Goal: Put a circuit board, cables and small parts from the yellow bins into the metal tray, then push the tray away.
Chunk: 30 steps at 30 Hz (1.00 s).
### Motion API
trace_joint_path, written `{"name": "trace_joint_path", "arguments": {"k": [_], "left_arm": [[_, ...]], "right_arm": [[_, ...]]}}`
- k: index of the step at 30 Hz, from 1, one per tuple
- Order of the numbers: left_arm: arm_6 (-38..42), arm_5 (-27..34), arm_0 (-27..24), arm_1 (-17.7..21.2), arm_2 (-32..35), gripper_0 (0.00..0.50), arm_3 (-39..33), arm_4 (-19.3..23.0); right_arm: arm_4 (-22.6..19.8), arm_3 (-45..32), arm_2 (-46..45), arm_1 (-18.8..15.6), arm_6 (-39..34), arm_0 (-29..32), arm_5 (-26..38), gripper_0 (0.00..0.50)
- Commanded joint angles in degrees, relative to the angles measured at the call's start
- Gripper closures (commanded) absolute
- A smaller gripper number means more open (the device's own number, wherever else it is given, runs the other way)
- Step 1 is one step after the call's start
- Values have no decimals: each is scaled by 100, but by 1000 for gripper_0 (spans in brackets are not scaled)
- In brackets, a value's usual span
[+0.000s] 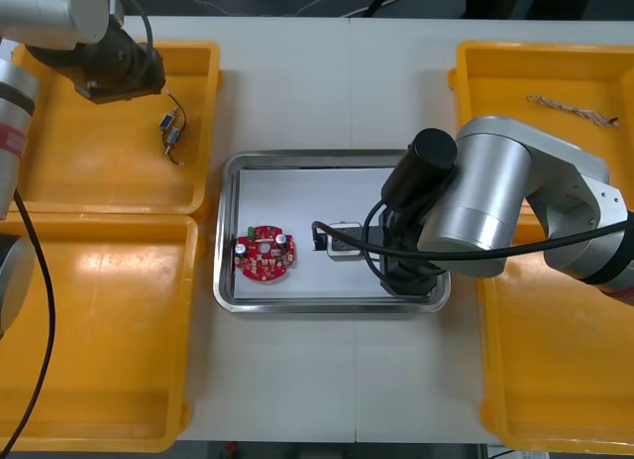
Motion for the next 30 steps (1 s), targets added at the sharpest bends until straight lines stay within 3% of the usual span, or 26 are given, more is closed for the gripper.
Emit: {"name": "trace_joint_path", "arguments": {"k": [1,18,23,24,25,26,27,28,30], "left_arm": [[-664,-235,-398,-151,-227,72,105,-97],[-699,-552,-214,-266,-288,81,333,-124],[-725,-648,-117,-266,-288,91,324,-132],[-725,-666,-99,-266,-288,93,333,-132],[-734,-683,-90,-266,-288,94,324,-132],[-734,-736,-55,-292,-288,94,333,-132],[-734,-789,-29,-301,-288,93,324,-150],[-743,-815,-3,-310,-288,97,333,-168],[-743,-824,15,-327,-288,95,324,-185]], "right_arm": [[21,167,116,177,360,-204,-52,500],[83,686,230,581,607,-239,-43,500],[136,703,230,607,624,-248,-52,439],[153,703,230,607,624,-248,-52,268],[162,703,230,607,633,-257,-61,211],[162,703,230,607,651,-257,-61,91],[162,703,230,607,659,-266,-61,28],[153,703,230,607,668,-275,-61,0],[127,703,230,599,668,-292,-61,0]]}}
